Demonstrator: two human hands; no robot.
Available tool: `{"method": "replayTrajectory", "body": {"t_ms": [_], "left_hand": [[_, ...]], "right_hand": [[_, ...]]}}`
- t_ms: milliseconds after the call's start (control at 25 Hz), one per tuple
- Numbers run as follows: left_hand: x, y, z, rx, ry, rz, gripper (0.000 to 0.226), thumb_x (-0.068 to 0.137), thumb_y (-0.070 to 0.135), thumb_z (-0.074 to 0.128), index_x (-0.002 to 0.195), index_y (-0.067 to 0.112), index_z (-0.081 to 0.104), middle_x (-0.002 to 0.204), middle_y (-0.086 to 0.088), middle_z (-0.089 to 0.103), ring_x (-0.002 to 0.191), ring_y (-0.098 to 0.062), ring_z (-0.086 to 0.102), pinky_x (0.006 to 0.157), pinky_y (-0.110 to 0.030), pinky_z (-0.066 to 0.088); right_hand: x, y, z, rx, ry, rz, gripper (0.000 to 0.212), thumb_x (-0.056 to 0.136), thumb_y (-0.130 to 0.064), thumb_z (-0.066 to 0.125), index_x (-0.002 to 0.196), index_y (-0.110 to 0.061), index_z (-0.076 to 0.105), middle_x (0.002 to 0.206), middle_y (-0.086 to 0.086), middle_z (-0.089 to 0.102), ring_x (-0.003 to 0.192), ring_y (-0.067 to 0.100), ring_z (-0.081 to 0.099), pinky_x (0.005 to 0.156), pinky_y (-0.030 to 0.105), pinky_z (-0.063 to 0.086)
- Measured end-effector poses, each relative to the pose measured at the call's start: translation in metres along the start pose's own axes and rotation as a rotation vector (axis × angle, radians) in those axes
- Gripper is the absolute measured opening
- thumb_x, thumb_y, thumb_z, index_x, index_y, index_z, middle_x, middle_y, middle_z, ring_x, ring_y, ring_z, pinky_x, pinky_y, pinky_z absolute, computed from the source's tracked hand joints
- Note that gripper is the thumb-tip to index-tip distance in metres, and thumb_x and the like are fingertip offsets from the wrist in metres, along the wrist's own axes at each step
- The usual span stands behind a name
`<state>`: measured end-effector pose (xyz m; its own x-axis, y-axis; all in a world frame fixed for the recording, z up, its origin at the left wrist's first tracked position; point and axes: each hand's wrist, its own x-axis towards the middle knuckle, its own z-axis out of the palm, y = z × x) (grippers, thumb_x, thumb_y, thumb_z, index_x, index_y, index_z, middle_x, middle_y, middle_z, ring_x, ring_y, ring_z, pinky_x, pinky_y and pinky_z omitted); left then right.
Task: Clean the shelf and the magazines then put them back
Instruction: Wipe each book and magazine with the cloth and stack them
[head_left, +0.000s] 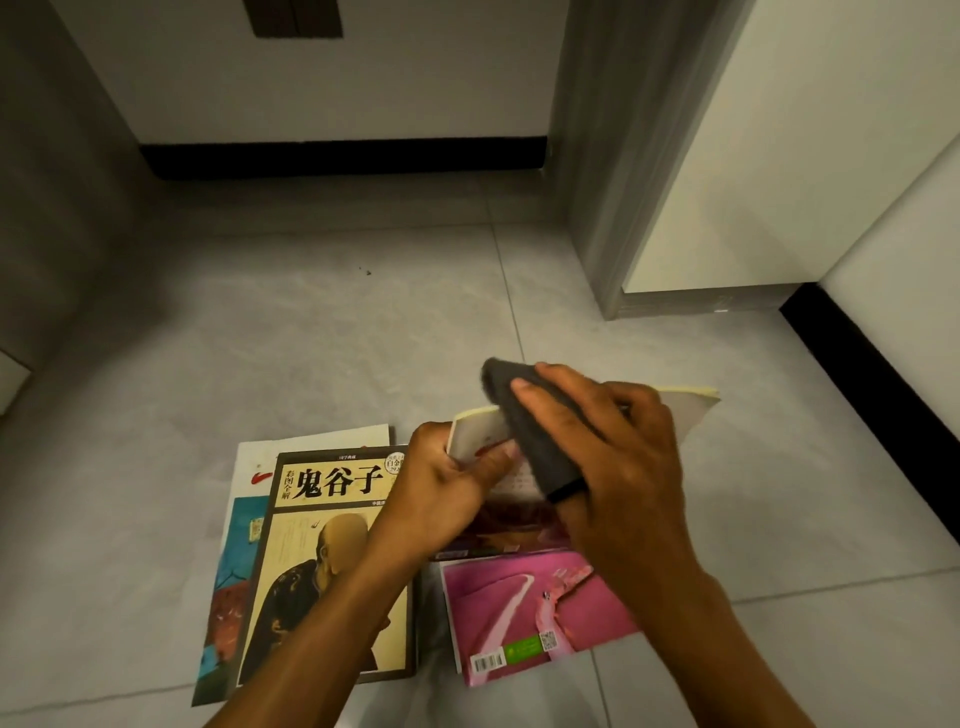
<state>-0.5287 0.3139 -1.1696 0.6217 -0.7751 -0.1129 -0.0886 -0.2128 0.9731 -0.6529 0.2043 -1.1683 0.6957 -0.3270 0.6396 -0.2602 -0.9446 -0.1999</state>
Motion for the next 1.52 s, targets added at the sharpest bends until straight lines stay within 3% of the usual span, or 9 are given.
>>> {"method": "replayTrajectory", "body": {"t_ms": [360, 480, 640, 800, 960, 1040, 1240, 1400, 1520], "left_hand": [[-0.005, -0.014, 0.003, -0.062, 0.054, -0.085, 0.017, 0.084, 0.024, 0.071, 0.096, 0.034, 0.063, 0.086, 0.015, 0.068, 0.082, 0.002, 0.067, 0.07, -0.022, 0.057], [-0.006, -0.016, 0.003, -0.244, 0.14, -0.161, 0.035, 0.07, 0.031, 0.076, 0.102, 0.026, 0.065, 0.096, 0.004, 0.073, 0.09, -0.013, 0.07, 0.075, -0.035, 0.06], [-0.011, -0.02, 0.007, -0.444, 0.128, -0.229, 0.062, 0.062, 0.027, 0.076, 0.12, 0.015, 0.057, 0.105, -0.002, 0.073, 0.095, -0.016, 0.071, 0.077, -0.038, 0.059], [-0.017, -0.012, -0.007, -0.435, 0.001, -0.24, 0.041, 0.07, 0.018, 0.07, 0.111, 0.018, 0.062, 0.101, -0.002, 0.074, 0.095, -0.018, 0.07, 0.076, -0.033, 0.058], [-0.003, 0.01, -0.052, 0.051, -0.32, -0.11, 0.023, 0.088, 0.008, 0.064, 0.105, 0.022, 0.069, 0.099, 0.009, 0.074, 0.093, -0.012, 0.07, 0.071, -0.022, 0.057], [0.004, 0.022, -0.057, 0.205, -0.404, -0.065, 0.021, 0.088, 0.014, 0.066, 0.105, 0.025, 0.069, 0.099, 0.013, 0.074, 0.091, -0.009, 0.071, 0.072, -0.021, 0.058], [0.001, 0.033, -0.017, 0.327, -0.151, 0.146, 0.006, 0.084, 0.04, 0.068, 0.089, 0.038, 0.066, 0.085, 0.015, 0.07, 0.075, -0.004, 0.067, 0.068, -0.023, 0.058], [-0.004, 0.036, -0.009, 0.344, -0.039, 0.252, 0.015, 0.086, 0.03, 0.068, 0.073, 0.037, 0.063, 0.073, 0.016, 0.066, 0.068, -0.004, 0.065, 0.067, -0.03, 0.058], [-0.006, 0.037, -0.015, 0.269, -0.028, 0.302, 0.023, 0.086, 0.022, 0.067, 0.069, 0.038, 0.064, 0.068, 0.017, 0.068, 0.066, -0.006, 0.066, 0.061, -0.025, 0.057]], "right_hand": [[-0.033, 0.096, -0.018, -0.134, -0.015, 0.454, 0.054, 0.078, 0.009, 0.068, 0.128, -0.007, 0.057, 0.122, 0.017, 0.062, 0.101, 0.04, 0.055, 0.082, 0.038, 0.04], [-0.036, 0.086, -0.022, 0.296, 0.135, 0.755, 0.043, 0.094, -0.002, 0.054, 0.135, -0.016, 0.051, 0.127, 0.007, 0.057, 0.11, 0.023, 0.055, 0.088, 0.033, 0.046], [-0.029, 0.05, -0.011, 0.814, -0.108, 0.9, 0.036, 0.094, -0.024, 0.056, 0.125, -0.042, 0.048, 0.117, -0.024, 0.057, 0.106, 0.0, 0.056, 0.084, 0.025, 0.05], [-0.026, 0.063, -0.019, 0.753, -0.117, 0.863, 0.025, 0.093, -0.018, 0.06, 0.109, -0.037, 0.057, 0.107, -0.016, 0.065, 0.1, 0.007, 0.063, 0.083, 0.031, 0.055], [-0.019, 0.065, -0.04, 0.61, -0.258, 0.596, 0.031, 0.093, -0.014, 0.059, 0.105, -0.042, 0.053, 0.102, -0.022, 0.061, 0.094, -0.013, 0.058, 0.072, 0.005, 0.048], [-0.01, 0.058, -0.046, 0.561, -0.301, 0.469, 0.03, 0.094, -0.019, 0.059, 0.105, -0.046, 0.051, 0.103, -0.027, 0.058, 0.097, -0.013, 0.056, 0.074, 0.005, 0.047], [-0.006, 0.032, -0.033, 0.429, -0.289, 0.268, 0.024, 0.094, -0.039, 0.047, 0.118, -0.045, 0.048, 0.103, -0.036, 0.049, 0.098, 0.001, 0.052, 0.083, 0.028, 0.051], [0.004, -0.001, -0.019, 0.291, -0.071, 0.073, 0.041, 0.096, -0.049, 0.037, 0.124, -0.021, 0.048, 0.111, 0.0, 0.062, 0.1, 0.019, 0.058, 0.088, 0.04, 0.05], [0.014, -0.006, -0.011, 0.234, -0.015, 0.015, 0.047, 0.1, -0.054, 0.025, 0.125, -0.019, 0.043, 0.115, 0.003, 0.059, 0.104, 0.018, 0.049, 0.086, 0.038, 0.043]]}}
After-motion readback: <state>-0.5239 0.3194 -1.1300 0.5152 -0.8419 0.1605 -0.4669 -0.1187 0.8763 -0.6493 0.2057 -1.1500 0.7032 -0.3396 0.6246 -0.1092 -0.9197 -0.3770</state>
